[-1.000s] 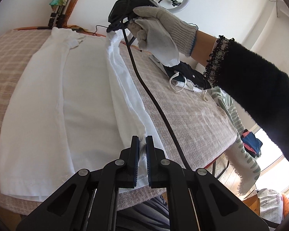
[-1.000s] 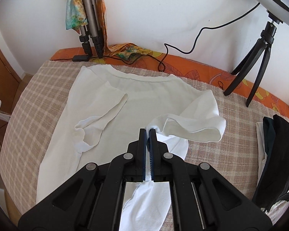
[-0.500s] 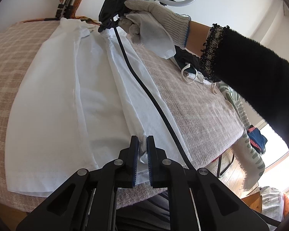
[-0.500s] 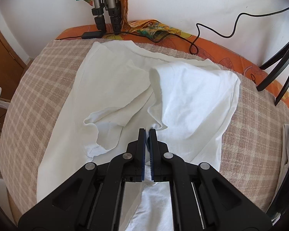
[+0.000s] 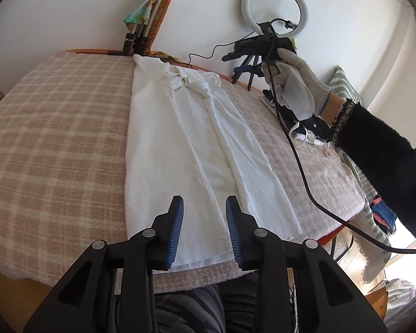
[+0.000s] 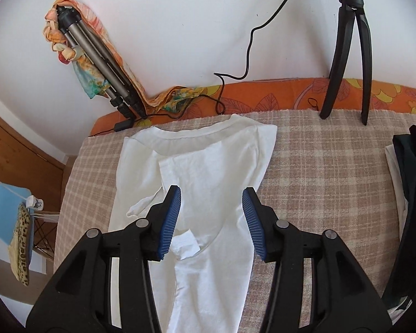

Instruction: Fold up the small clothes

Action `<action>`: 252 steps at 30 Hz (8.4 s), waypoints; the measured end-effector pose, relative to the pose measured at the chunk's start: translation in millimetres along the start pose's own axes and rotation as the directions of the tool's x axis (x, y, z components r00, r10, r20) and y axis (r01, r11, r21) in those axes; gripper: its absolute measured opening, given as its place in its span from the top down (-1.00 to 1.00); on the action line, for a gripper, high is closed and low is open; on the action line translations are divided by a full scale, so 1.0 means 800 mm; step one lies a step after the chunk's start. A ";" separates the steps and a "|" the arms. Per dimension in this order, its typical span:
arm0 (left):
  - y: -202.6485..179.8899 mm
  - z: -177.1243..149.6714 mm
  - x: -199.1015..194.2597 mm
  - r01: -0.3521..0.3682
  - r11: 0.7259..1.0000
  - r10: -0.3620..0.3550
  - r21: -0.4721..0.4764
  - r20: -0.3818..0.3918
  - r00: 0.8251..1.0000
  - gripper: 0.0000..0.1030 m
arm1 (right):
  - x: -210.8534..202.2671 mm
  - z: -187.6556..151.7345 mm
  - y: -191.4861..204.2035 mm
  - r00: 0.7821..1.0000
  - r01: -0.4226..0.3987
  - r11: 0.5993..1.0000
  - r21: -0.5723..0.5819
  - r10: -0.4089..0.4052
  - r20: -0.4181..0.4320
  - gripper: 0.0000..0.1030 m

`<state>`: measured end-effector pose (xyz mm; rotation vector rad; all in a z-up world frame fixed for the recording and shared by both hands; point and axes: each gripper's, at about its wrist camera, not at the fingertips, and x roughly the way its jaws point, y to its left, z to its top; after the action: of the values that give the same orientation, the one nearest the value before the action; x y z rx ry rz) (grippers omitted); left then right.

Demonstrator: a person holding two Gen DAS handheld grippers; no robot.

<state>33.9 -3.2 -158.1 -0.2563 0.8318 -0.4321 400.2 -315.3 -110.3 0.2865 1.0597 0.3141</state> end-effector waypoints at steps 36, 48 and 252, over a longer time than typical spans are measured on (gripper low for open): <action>0.088 -0.005 -0.002 -0.212 0.977 0.211 -0.021 -0.048 0.976 0.42 | -0.007 -0.006 -0.055 0.998 -0.013 1.000 0.016 0.012 0.058 0.06; 0.117 -0.005 -0.001 -0.227 0.968 0.221 -0.110 -0.066 0.973 0.42 | 0.104 0.077 -0.095 0.993 0.119 0.980 0.161 -0.119 -0.011 0.06; 0.084 0.171 0.080 -0.093 0.994 0.091 -0.050 -0.040 0.995 0.45 | -0.130 -0.217 0.026 0.995 0.001 1.000 -0.031 0.002 0.100 0.38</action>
<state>193.8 33.7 -136.9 -0.2572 0.8885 -0.3305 197.1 -322.9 -98.6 0.2725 0.9552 0.3132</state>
